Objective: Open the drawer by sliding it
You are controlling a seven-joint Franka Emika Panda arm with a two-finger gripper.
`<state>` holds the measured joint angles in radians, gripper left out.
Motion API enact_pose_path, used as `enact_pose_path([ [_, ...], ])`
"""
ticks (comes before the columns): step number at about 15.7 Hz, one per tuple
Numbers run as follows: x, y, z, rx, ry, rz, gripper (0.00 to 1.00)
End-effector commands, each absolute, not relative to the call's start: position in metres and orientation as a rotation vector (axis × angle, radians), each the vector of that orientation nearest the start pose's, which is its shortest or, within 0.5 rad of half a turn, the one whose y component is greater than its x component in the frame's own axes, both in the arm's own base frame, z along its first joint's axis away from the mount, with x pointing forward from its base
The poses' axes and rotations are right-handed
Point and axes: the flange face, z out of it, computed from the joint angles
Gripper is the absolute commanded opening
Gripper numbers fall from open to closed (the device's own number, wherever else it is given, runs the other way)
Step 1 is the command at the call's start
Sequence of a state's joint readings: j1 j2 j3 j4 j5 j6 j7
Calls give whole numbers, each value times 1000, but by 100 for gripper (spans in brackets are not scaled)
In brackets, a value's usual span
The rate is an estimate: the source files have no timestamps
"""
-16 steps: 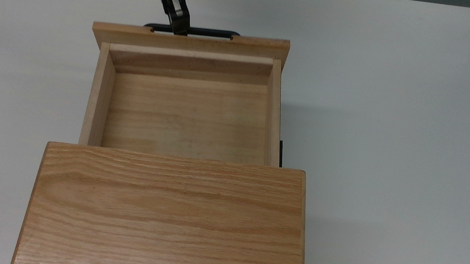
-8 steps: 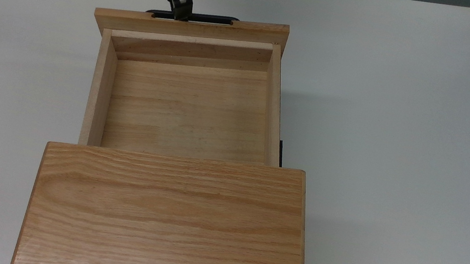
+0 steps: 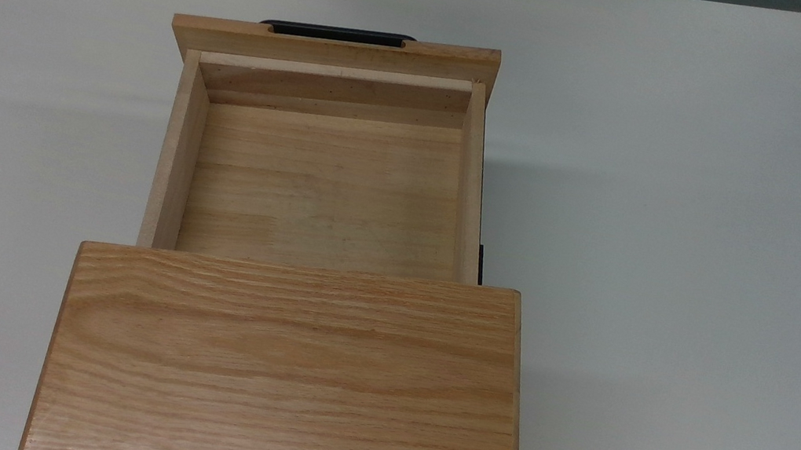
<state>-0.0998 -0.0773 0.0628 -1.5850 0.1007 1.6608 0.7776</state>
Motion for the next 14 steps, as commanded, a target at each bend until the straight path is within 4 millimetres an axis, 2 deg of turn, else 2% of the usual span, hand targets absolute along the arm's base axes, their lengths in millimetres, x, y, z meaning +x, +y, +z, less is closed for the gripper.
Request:
enact_pose_path([
  [1,529,21,659,-2987,858,-122,100],
  [4,530,25,649,-3134,306,-107,100],
  [6,533,23,646,-3158,78,-101,100],
  [10,537,21,641,-3164,-69,-132,100],
  [14,539,19,641,-3160,-76,-141,100],
])
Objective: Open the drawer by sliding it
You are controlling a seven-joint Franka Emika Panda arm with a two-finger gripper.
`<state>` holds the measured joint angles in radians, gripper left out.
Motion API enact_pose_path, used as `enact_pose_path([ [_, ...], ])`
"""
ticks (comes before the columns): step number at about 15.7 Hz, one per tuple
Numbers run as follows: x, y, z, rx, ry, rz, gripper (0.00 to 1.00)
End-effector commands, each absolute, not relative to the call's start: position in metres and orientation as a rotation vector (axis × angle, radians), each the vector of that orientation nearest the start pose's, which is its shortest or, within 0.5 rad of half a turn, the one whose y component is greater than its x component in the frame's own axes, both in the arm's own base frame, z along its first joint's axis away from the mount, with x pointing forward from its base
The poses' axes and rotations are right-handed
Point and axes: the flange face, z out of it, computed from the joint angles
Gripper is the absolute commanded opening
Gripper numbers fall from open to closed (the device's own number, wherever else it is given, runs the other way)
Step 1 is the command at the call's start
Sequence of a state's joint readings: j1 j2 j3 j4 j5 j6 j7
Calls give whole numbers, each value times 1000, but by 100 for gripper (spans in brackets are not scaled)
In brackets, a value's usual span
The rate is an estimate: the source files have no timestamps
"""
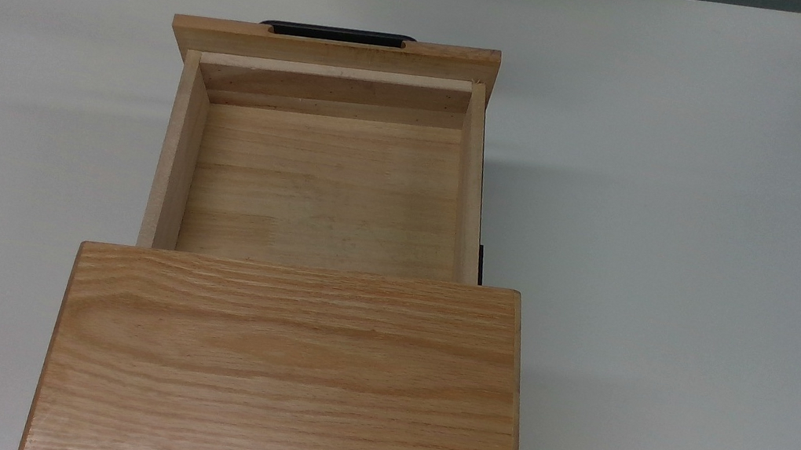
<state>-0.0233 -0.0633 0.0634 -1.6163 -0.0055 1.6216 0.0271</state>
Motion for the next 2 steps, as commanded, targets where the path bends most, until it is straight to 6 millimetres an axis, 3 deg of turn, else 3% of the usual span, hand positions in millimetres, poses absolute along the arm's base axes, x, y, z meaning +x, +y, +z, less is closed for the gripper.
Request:
enact_pose_path([
  [1,540,19,641,-3161,-91,-146,100],
  [2,540,19,640,-3160,-101,-143,100],
])
